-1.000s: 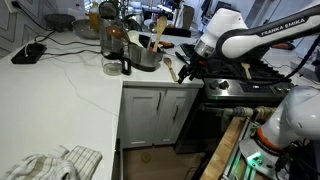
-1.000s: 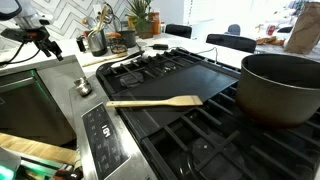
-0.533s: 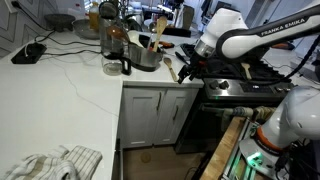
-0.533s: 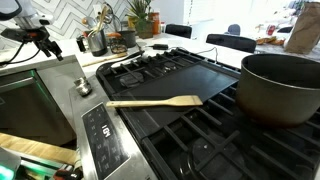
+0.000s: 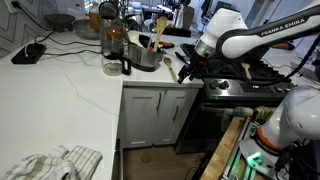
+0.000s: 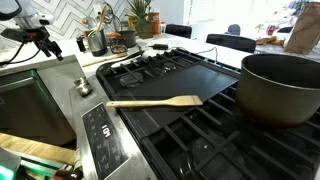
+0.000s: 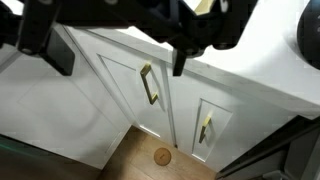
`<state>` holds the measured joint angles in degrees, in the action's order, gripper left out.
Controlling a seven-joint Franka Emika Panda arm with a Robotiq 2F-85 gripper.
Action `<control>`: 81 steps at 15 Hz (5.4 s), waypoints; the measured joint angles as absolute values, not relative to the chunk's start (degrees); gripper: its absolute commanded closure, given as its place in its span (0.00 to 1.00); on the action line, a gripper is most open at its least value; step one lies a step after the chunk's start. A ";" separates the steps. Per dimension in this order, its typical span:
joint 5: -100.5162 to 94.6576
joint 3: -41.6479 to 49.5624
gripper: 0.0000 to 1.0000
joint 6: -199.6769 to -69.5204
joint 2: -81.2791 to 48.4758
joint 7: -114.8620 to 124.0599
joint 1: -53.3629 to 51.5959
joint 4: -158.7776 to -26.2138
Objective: Pick up the wooden spoon from the kitchen counter and put it on the black tray on the hob of the stove
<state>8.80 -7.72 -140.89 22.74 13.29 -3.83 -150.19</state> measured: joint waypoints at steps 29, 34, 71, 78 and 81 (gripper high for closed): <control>8.80 -6.01 0.00 -140.83 16.95 18.68 -0.79 -142.38; 7.07 -4.97 0.00 -140.87 12.85 24.13 2.31 -139.58; 2.18 -0.97 0.93 -137.58 -5.00 32.45 1.29 -127.41; -4.62 0.05 0.93 -135.73 -0.64 37.95 0.93 -128.02; -6.66 0.28 0.93 -133.30 4.05 39.45 1.39 -129.39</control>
<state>-6.66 0.28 -133.30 4.05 39.45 1.39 -129.39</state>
